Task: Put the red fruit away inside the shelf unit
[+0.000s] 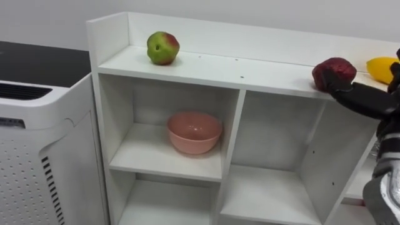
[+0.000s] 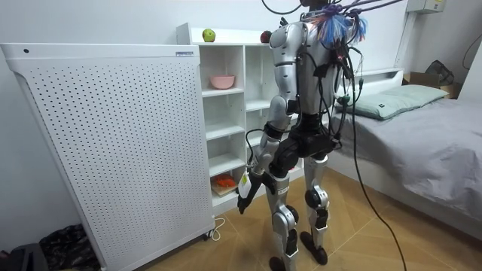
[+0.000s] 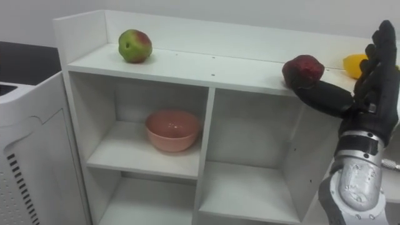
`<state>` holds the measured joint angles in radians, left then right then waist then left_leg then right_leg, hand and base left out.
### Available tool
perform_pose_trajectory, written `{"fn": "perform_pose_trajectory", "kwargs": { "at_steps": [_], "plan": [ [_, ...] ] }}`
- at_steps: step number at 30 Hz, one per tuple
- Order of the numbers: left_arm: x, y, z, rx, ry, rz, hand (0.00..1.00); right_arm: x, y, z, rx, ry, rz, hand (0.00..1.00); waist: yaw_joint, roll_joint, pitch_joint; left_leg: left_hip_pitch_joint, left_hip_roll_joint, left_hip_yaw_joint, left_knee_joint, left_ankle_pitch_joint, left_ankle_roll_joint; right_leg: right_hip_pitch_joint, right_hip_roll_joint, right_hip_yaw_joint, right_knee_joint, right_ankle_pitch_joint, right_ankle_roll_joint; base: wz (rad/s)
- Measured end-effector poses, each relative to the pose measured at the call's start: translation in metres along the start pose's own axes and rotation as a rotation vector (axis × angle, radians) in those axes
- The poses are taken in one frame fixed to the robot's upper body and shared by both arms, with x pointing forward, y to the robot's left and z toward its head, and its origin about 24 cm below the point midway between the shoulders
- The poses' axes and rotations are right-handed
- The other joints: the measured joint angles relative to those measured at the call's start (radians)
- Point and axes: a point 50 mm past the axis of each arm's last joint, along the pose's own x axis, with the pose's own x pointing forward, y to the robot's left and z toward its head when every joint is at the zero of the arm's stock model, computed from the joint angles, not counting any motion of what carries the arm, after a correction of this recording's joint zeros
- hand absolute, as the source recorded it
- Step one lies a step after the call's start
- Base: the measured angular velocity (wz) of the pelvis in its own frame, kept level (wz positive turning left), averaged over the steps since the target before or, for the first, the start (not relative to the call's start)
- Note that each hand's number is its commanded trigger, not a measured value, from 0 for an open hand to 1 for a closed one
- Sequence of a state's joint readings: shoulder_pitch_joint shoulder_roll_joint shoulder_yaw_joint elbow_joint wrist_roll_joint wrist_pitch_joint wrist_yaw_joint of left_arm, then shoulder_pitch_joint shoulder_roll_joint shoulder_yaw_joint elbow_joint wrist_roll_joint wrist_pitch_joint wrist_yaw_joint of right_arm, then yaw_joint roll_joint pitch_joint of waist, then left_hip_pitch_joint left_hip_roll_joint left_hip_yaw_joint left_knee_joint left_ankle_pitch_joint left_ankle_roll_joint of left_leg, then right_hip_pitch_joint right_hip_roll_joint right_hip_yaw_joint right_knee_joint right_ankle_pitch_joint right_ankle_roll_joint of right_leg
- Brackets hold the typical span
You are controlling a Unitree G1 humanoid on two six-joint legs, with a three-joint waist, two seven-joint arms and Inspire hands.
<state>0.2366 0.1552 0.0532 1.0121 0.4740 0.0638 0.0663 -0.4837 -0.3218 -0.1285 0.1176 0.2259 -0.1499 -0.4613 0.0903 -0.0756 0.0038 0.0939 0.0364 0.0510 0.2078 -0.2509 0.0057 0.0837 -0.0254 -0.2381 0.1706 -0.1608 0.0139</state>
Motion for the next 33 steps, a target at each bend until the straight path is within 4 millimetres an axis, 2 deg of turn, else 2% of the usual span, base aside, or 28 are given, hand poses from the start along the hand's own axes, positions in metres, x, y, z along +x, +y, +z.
{"fn": "perform_pose_trajectory", "kwargs": {
  "at_steps": [1,10,16,27,28,29,30,31,33],
  "plan": [
    [0.000,0.000,0.000,0.000,0.000,-0.006,0.00,0.001,0.001,0.001,0.000,-0.003,0.006,0.00,0.000,0.000,0.0002,-0.003,-0.001,-0.001,0.000,0.002,0.000,-0.002,-0.002,-0.013,0.000,0.000,0.000,0.04],
    [0.000,0.000,0.000,0.000,-0.001,-0.012,0.00,0.003,0.008,-0.004,-0.023,0.026,0.061,0.00,0.000,0.001,0.0007,-0.003,-0.003,-0.006,-0.001,0.002,0.000,-0.001,-0.004,-0.013,0.000,0.000,0.000,0.00],
    [0.000,0.001,0.002,0.000,-0.003,-0.009,0.00,0.012,0.006,-0.009,-0.064,0.048,0.085,0.00,0.000,-0.007,0.0058,-0.011,-0.005,-0.009,0.000,0.004,0.001,-0.006,-0.005,-0.013,-0.001,0.000,0.000,0.00],
    [0.001,0.003,0.003,0.000,-0.005,-0.004,0.00,0.013,0.011,-0.008,-0.075,0.048,0.139,0.00,0.004,-0.009,0.0049,-0.014,-0.005,-0.010,-0.001,0.004,0.001,-0.015,-0.005,-0.012,0.000,0.000,0.000,0.00],
    [0.001,0.004,0.002,0.002,-0.004,-0.002,0.00,0.013,0.011,-0.008,-0.076,0.050,0.145,0.05,0.003,-0.010,0.0046,-0.015,-0.005,-0.010,-0.001,0.004,0.001,-0.015,-0.005,-0.013,-0.001,0.000,0.000,0.00],
    [0.001,0.004,0.003,0.002,-0.005,0.000,0.00,0.013,0.012,-0.009,-0.077,0.052,0.149,0.47,0.003,-0.011,0.0040,-0.016,-0.005,-0.010,-0.001,0.005,0.001,-0.015,-0.005,-0.013,0.000,0.000,0.000,0.00],
    [0.001,0.005,0.003,0.003,-0.006,0.000,0.00,0.013,0.012,-0.009,-0.077,0.053,0.154,0.65,0.003,-0.012,0.0038,-0.016,-0.005,-0.010,-0.001,0.005,0.001,-0.014,-0.005,-0.014,0.000,0.000,0.000,0.00],
    [0.001,0.005,0.002,0.004,-0.005,0.002,0.00,0.013,0.012,-0.009,-0.078,0.055,0.160,1.00,0.003,-0.012,0.0033,-0.016,-0.005,-0.010,-0.001,0.005,0.001,-0.014,-0.006,-0.014,0.000,0.000,0.000,0.00],
    [0.001,0.006,0.002,0.005,-0.004,0.003,0.00,0.013,0.012,-0.010,-0.079,0.058,0.168,1.00,0.003,-0.014,0.0026,-0.016,-0.005,-0.010,-0.001,0.005,0.001,-0.014,-0.006,-0.014,0.000,0.000,0.000,0.00]
  ]
}}
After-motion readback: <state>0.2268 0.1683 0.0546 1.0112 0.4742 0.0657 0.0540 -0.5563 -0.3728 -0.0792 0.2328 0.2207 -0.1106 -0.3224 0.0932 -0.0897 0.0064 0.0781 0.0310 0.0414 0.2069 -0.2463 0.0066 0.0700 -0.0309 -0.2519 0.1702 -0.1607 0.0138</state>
